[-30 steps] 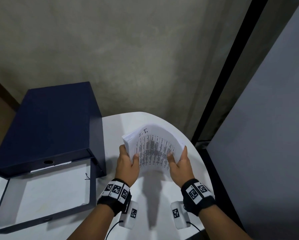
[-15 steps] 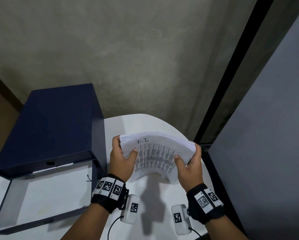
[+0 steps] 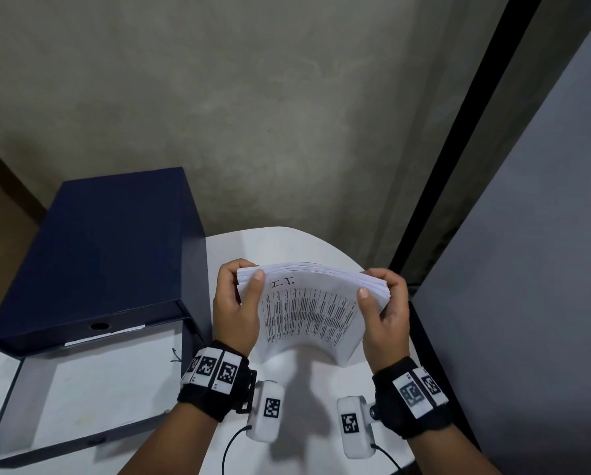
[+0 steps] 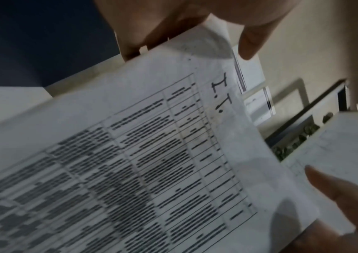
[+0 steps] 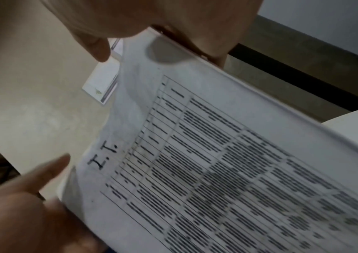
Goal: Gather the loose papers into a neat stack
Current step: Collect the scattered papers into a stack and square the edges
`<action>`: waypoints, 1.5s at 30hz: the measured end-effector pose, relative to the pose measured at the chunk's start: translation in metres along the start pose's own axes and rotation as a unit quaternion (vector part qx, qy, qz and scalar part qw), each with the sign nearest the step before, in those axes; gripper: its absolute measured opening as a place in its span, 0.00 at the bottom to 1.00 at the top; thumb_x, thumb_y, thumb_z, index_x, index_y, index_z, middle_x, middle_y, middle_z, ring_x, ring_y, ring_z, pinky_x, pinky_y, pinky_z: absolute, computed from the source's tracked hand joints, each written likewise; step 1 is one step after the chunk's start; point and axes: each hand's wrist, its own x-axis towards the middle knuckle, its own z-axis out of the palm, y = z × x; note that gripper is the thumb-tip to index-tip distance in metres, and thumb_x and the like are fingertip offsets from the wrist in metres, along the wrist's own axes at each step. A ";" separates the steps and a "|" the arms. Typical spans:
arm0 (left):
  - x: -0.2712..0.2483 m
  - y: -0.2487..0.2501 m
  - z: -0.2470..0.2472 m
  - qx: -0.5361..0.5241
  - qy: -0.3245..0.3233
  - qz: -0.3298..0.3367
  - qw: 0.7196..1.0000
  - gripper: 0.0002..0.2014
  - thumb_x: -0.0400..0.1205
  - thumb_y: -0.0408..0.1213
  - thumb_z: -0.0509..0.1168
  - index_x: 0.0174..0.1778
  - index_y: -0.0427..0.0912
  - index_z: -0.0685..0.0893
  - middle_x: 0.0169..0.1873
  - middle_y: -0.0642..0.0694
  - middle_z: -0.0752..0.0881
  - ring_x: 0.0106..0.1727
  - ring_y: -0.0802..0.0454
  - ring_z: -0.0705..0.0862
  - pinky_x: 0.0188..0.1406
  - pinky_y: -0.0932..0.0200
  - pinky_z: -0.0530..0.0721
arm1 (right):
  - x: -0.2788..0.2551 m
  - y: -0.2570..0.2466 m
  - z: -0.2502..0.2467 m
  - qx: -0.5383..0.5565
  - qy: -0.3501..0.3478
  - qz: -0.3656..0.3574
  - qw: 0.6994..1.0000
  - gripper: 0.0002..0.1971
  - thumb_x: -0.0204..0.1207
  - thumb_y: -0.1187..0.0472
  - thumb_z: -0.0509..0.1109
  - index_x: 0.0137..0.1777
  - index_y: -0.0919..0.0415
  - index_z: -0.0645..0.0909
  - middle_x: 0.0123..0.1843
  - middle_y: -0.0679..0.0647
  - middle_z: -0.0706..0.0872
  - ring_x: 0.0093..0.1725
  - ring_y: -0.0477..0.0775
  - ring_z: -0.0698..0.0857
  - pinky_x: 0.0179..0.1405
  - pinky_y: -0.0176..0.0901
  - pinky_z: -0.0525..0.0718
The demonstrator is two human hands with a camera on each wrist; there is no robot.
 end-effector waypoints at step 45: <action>0.005 -0.014 -0.003 -0.026 -0.046 -0.101 0.993 0.14 0.72 0.47 0.74 0.52 0.56 0.81 0.47 0.49 0.89 0.51 0.49 0.88 0.53 0.51 0.86 | 0.011 0.026 -0.009 -0.029 -0.065 0.094 0.993 0.12 0.79 0.64 0.71 0.59 0.51 0.76 0.46 0.40 0.89 0.48 0.36 0.87 0.49 0.30 0.82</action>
